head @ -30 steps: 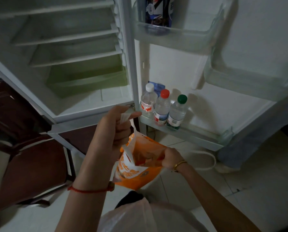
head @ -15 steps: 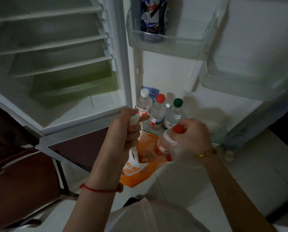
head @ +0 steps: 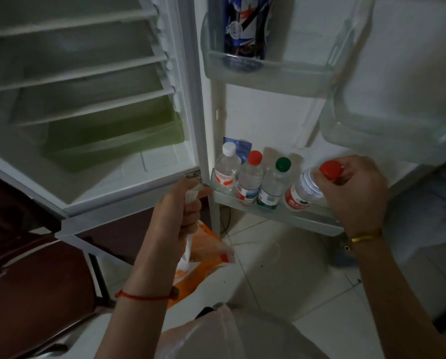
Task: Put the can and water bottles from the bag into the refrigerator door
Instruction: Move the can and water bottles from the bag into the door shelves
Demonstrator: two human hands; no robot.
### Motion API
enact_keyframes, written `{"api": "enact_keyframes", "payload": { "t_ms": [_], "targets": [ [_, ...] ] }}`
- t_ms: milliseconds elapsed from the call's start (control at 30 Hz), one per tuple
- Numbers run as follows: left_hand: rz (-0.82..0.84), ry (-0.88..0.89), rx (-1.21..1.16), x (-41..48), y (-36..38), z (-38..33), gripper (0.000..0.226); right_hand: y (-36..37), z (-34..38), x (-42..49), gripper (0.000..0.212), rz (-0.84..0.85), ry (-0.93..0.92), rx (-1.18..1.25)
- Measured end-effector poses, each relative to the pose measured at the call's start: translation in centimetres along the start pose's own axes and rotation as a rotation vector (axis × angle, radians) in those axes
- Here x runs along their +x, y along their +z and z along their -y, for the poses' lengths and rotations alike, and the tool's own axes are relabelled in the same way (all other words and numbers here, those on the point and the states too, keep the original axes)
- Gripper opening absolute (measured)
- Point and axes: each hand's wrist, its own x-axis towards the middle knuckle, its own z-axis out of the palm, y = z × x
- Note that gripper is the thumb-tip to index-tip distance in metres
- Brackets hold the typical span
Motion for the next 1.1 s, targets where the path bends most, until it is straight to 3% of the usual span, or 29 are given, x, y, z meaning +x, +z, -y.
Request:
{"api": "enact_keyframes", "payload": {
  "t_ms": [200,600,767,833,900,933,1033,1100],
  "targets": [
    [-0.028,-0.027,-0.017,0.6,-0.7,-0.2,0.051,3.6,-1.7,0.8,0.026,0.091,0.062,0.015],
    [0.074,0.008,0.008,0.5,1.2,-0.3,0.032,6.3,-3.4,1.6,0.019,0.152,0.143,0.027],
    [0.116,0.026,0.035,-0.1,2.5,-0.3,0.038,5.3,-2.3,2.2,0.046,0.279,0.132,-0.071],
    [0.146,0.035,0.055,-0.4,2.7,-0.3,0.036,4.7,-0.8,0.9,0.045,0.272,0.103,-0.156],
    [0.177,0.042,0.065,-0.7,2.8,-0.4,0.033,4.9,0.3,-1.4,0.026,0.414,0.029,-0.118],
    [0.191,0.045,0.071,-0.8,2.9,-0.5,0.033,5.6,0.4,-2.7,0.023,0.571,0.022,-0.076],
    [0.213,0.042,0.090,-1.5,2.9,-0.8,0.034,7.8,0.9,-6.1,0.028,1.102,0.052,-0.107],
    [0.219,0.045,0.101,-2.0,2.8,-1.0,0.035,9.6,0.5,-8.3,0.033,1.319,0.074,-0.223]
  ]
}}
